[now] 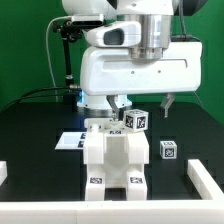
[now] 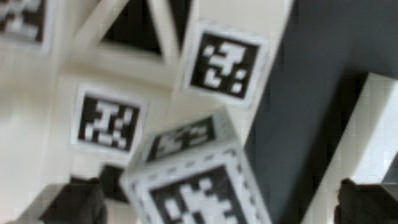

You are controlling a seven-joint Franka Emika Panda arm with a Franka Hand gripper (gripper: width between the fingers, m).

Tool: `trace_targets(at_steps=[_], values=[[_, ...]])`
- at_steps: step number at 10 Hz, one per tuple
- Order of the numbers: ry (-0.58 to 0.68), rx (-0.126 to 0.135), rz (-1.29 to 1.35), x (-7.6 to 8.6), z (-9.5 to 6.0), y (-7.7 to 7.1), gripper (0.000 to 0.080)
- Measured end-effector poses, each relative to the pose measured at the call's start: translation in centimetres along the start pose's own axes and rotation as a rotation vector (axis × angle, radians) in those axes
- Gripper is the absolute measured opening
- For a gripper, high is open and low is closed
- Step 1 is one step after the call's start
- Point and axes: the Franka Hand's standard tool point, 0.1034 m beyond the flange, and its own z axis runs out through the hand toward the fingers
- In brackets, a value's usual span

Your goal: Assemble chair

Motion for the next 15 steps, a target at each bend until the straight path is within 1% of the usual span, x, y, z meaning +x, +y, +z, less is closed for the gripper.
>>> trace_targets(at_steps=[2,3,4,5,6,9,12,14,15], values=[[-0.003,0.003,0.050,-0.16,0.13,-0.07,0.0649],[-0.003,0.003,0.107,-0.17,0.17,-0.08,0.0536],[-0.004,0.003,0.155,-0.17,0.18,-0.07,0.0363],[-0.003,0.004,0.224,-0.16,0.18,-0.09,0.0363],[-0.003,0.006,0.283,-0.16,0.18,-0.10,0.0286],[-0.001,0.011,0.526,-0.20,0.15,0.28,0.0286],[-0.023,0.045,0.910,-0.32,0.25,0.57,0.0288],[-0.023,0.047,0.912,-0.28,0.27,0.44,0.0288],[-0.022,0.047,0.877,-0.29,0.28,0.44,0.0318]])
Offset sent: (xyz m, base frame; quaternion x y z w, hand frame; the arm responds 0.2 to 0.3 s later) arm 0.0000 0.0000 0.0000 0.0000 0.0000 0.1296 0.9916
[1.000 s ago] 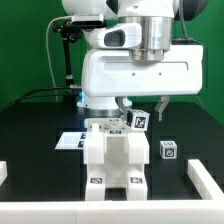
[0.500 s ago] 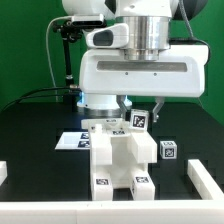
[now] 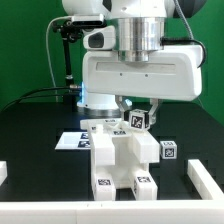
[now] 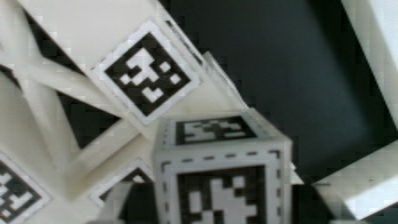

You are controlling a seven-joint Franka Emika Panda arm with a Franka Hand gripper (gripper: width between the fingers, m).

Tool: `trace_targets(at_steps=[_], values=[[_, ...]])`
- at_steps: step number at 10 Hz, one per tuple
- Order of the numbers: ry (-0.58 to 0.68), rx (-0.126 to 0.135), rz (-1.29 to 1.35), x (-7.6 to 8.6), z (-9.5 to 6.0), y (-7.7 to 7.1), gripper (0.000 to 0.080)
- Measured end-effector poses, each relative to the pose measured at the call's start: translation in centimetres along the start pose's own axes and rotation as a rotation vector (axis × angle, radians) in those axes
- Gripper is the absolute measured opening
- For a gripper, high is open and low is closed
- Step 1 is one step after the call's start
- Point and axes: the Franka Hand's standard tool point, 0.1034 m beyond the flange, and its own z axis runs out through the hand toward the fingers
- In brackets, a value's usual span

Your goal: Assemble chair

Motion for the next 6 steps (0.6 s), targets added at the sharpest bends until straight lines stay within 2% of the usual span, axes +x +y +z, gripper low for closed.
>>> trace_targets(at_steps=[1,2,3,4,6], values=[[-0.001,0.000,-0.012,0.0,0.0,0.0,0.0455],[-0.010,-0.006,-0.221,-0.2,0.1,0.1,0.0589],[-0.019,-0.012,-0.389,-0.6,0.2,-0.1,0.0589],[-0.024,-0.015,-0.508,-1.1,0.3,-0.3,0.0635],[-0.027,-0.015,-0.662,-1.1,0.4,-0.2,0.0647]])
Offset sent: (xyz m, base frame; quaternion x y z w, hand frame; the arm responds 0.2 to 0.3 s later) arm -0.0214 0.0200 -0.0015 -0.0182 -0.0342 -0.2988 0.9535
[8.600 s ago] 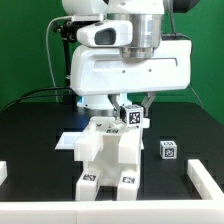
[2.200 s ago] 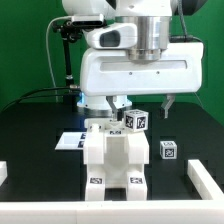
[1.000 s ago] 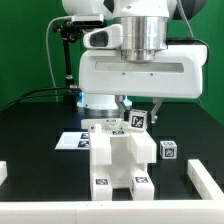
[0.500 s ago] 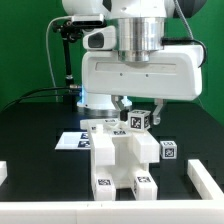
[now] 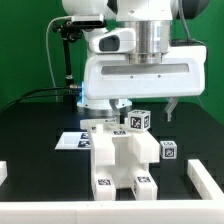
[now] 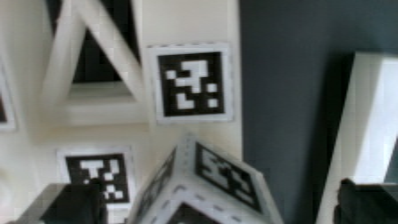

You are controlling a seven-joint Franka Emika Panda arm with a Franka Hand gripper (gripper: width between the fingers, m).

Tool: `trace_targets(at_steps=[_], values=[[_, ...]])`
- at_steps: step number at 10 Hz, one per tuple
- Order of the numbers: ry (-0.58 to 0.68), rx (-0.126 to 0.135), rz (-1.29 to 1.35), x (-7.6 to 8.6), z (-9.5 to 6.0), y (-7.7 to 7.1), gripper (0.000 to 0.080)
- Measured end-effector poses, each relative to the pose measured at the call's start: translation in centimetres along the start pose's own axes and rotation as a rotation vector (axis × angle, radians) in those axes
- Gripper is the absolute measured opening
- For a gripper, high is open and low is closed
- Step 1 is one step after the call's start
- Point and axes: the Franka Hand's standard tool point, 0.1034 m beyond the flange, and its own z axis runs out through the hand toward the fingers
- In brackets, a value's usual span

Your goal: Assemble chair

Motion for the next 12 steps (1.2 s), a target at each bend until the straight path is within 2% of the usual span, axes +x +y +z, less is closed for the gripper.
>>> trace_targets(at_steps=[3,4,7,8,9,12], values=[[-0.003,-0.008,-0.202,-0.05,0.04,0.11,0.0649],[-0.007,-0.029,-0.383,-0.01,-0.19,0.09,0.0649],[-0.006,-0.031,-0.376,0.03,-0.26,0.16,0.0637],[-0.005,-0.031,-0.364,0.03,-0.25,0.16,0.0421],[-0.005,-0.031,-0.325,0.02,-0.22,0.17,0.0281],[-0.002,-0.030,-0.112,0.02,-0.20,0.11,0.0282]])
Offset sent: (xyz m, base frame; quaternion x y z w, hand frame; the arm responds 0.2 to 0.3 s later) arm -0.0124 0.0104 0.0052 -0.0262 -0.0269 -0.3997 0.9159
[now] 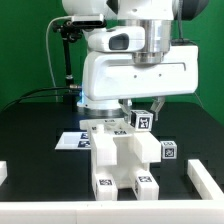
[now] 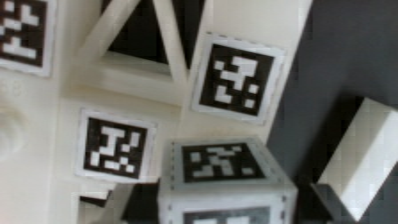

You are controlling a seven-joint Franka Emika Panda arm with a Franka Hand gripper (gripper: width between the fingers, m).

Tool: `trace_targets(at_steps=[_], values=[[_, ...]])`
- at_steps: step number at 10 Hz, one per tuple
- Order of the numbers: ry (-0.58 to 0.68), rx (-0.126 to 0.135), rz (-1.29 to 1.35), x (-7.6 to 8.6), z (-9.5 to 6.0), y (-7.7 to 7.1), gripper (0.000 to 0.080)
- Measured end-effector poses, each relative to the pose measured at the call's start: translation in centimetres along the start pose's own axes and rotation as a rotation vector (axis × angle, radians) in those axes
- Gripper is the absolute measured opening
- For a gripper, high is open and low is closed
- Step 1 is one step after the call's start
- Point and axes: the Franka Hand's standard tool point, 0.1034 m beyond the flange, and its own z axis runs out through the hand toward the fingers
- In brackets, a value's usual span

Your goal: Assemble chair

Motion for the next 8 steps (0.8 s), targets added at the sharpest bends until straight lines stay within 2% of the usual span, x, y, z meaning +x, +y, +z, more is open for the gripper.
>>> trace_targets(at_steps=[2,5,7,8], values=[[0.002,0.001,0.153,0.02,-0.01,0.04,0.0282],[0.018,0.019,0.471,0.18,-0.01,0.26,0.0282],[0.019,0.040,0.731,0.28,0.02,0.21,0.0282],[0.014,0.064,0.910,0.45,0.10,0.16,0.0282]])
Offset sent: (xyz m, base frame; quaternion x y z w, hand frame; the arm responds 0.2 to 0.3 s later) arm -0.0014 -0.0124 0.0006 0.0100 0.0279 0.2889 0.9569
